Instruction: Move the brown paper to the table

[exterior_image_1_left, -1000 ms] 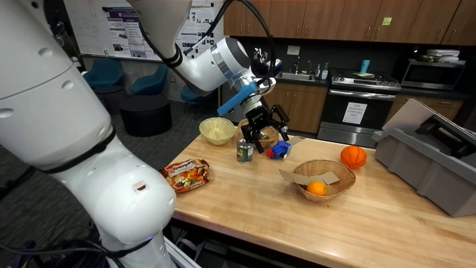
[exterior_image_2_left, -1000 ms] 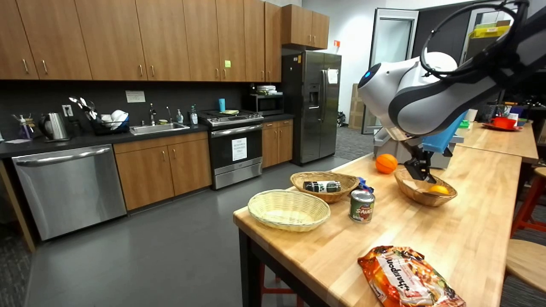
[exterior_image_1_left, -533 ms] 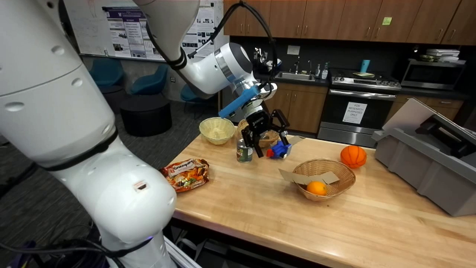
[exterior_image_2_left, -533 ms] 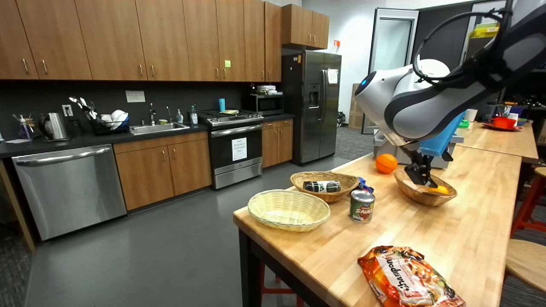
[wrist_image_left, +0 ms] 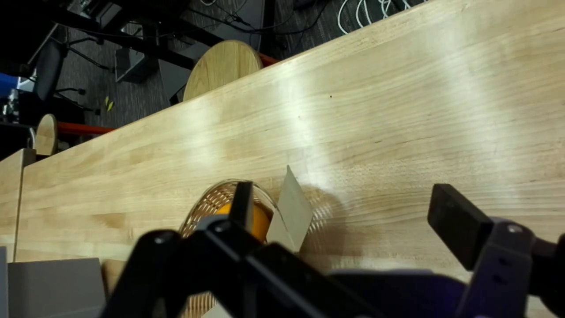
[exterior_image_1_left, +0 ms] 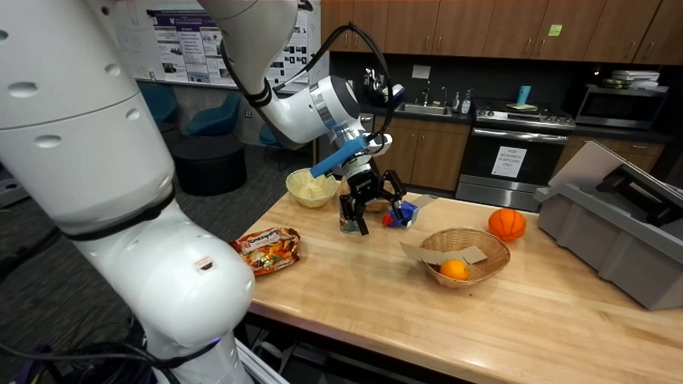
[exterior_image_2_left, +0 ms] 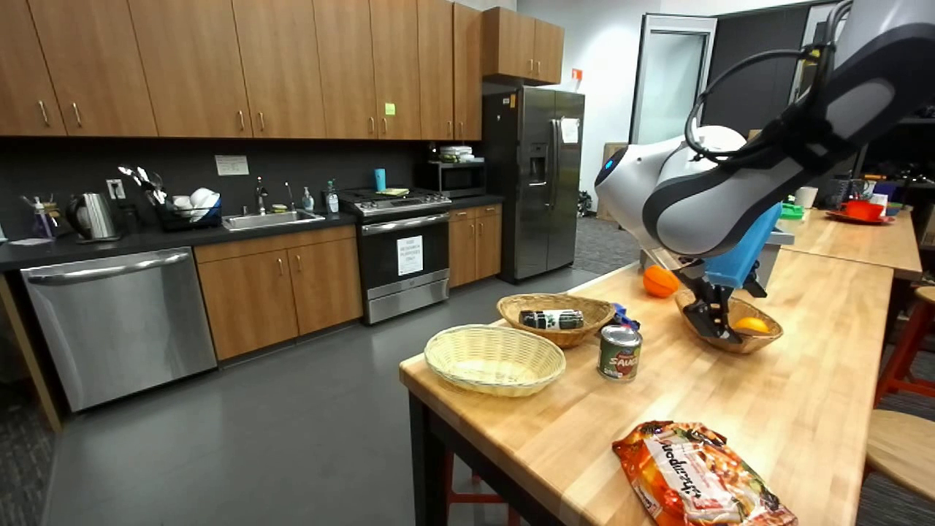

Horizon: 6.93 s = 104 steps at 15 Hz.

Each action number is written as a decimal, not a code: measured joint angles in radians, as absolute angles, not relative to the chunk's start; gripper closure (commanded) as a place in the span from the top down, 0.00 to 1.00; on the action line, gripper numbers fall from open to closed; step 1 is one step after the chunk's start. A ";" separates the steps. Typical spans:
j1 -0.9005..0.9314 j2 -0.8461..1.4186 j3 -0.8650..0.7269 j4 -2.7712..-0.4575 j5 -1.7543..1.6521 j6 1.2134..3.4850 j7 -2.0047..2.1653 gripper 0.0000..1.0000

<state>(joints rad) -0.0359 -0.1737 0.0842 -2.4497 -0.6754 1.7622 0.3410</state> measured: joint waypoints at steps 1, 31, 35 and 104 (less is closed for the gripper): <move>-0.035 -0.168 0.084 -2.446 -0.667 1.762 0.343 1.00; -0.032 -0.112 0.024 -2.423 -0.763 1.759 0.377 1.00; -0.028 -0.086 0.024 -2.405 -0.763 1.760 0.377 1.00; 0.012 0.257 -0.047 -2.249 -0.697 1.499 0.366 1.00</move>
